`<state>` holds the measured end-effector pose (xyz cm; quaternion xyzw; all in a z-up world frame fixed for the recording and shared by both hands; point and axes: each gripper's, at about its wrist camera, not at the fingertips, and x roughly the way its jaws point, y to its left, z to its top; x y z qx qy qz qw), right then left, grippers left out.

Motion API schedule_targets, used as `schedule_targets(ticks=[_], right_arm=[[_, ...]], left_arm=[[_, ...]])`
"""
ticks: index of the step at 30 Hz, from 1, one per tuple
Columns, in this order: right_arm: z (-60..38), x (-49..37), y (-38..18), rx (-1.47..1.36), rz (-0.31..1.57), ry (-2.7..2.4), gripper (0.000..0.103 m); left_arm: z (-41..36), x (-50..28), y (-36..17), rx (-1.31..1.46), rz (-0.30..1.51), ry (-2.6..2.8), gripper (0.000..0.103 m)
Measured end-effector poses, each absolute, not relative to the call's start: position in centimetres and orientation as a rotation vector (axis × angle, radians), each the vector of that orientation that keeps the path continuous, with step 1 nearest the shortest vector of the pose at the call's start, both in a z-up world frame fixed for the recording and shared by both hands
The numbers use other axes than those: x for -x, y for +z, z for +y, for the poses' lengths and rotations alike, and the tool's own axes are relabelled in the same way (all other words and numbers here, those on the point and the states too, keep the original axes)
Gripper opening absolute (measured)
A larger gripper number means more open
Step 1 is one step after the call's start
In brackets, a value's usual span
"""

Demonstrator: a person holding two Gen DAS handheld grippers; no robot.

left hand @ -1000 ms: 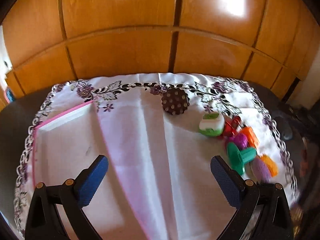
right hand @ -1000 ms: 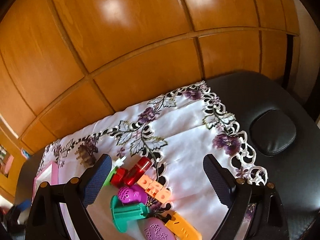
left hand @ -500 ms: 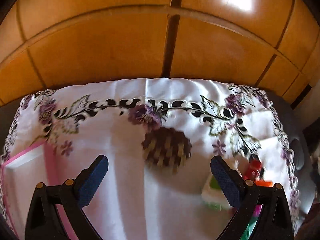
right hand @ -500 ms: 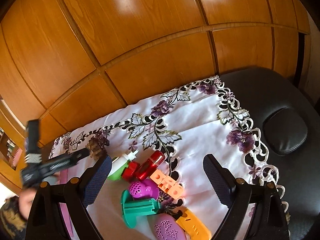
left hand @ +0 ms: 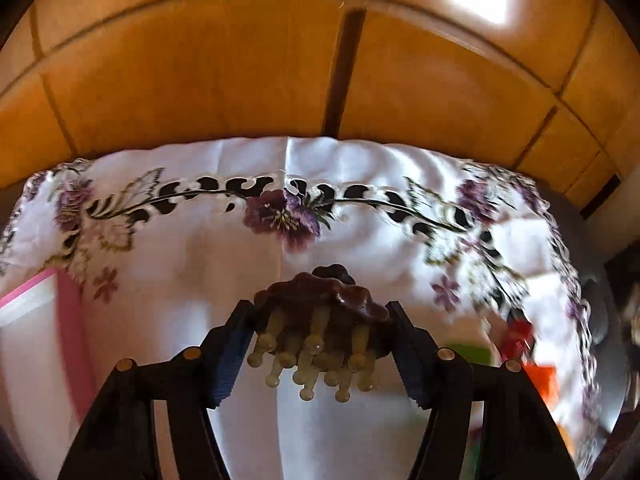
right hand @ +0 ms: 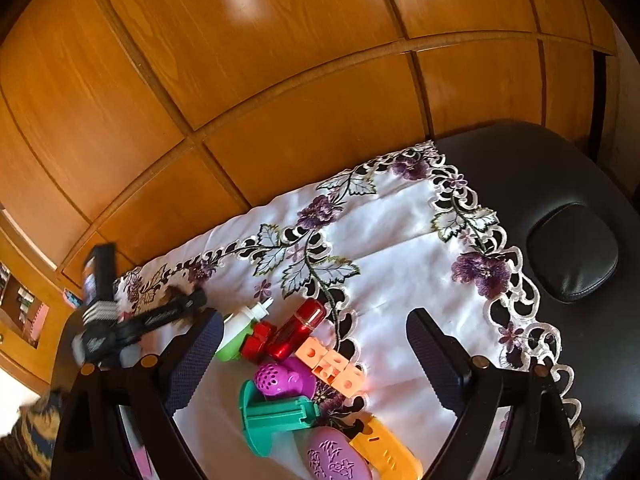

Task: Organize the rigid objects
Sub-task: 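Carry the brown roller over the tray with the left gripper while the right gripper grasps the black cup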

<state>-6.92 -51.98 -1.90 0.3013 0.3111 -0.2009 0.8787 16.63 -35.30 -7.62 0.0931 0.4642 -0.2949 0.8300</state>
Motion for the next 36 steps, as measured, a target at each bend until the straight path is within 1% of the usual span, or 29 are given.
schedule_targets(ticks=[8, 14, 15, 17, 22, 25, 28, 32, 34, 35, 36], right_arm=[[-53.0, 7.1, -2.8, -0.692, 0.679, -0.434, 0.092], [-52.9, 6.5, -4.2, -0.728, 0.76, -0.395, 0.084], [-52.8, 6.4, -4.7, -0.756, 0.784, -0.362, 0.08], [-52.0, 6.4, -5.1, -0.796, 0.827, -0.291, 0.076], [-48.0, 8.6, -4.8, -0.737, 0.954, -0.325, 0.075], [-46.0, 10.7, -4.8, -0.712, 0.997, -0.372, 0.075], [-44.8, 12.1, -5.7, -0.698, 1.026, -0.445, 0.075], [-43.5, 11.7, -7.4, -0.69, 1.101, -0.469, 0.075], [-42.8, 11.1, -7.1, -0.642, 1.083, -0.471, 0.072], [-42.5, 10.8, -7.6, -0.627, 1.105, -0.474, 0.069], [-42.2, 10.4, -8.3, -0.625, 1.129, -0.481, 0.062]], left_arm=[[-30.6, -8.2, -3.5, -0.231, 0.851, -0.701, 0.066], [-25.1, -3.0, -2.0, -0.186, 0.808, -0.732, 0.066], [-24.3, -2.5, -1.9, -0.179, 0.804, -0.731, 0.066], [-22.6, -1.7, -1.7, -0.157, 0.802, -0.735, 0.066], [-19.0, -0.8, -1.3, -0.123, 0.784, -0.717, 0.066], [-17.2, -0.8, -1.3, -0.097, 0.779, -0.697, 0.066], [-15.2, -0.9, -1.2, -0.065, 0.773, -0.672, 0.066], [-12.5, -1.7, -1.5, -0.036, 0.767, -0.613, 0.066], [-10.9, -2.5, -1.8, -0.017, 0.772, -0.567, 0.066], [-9.7, -3.1, -2.0, -0.008, 0.774, -0.536, 0.066], [-8.9, -3.5, -2.2, -0.005, 0.775, -0.512, 0.066]])
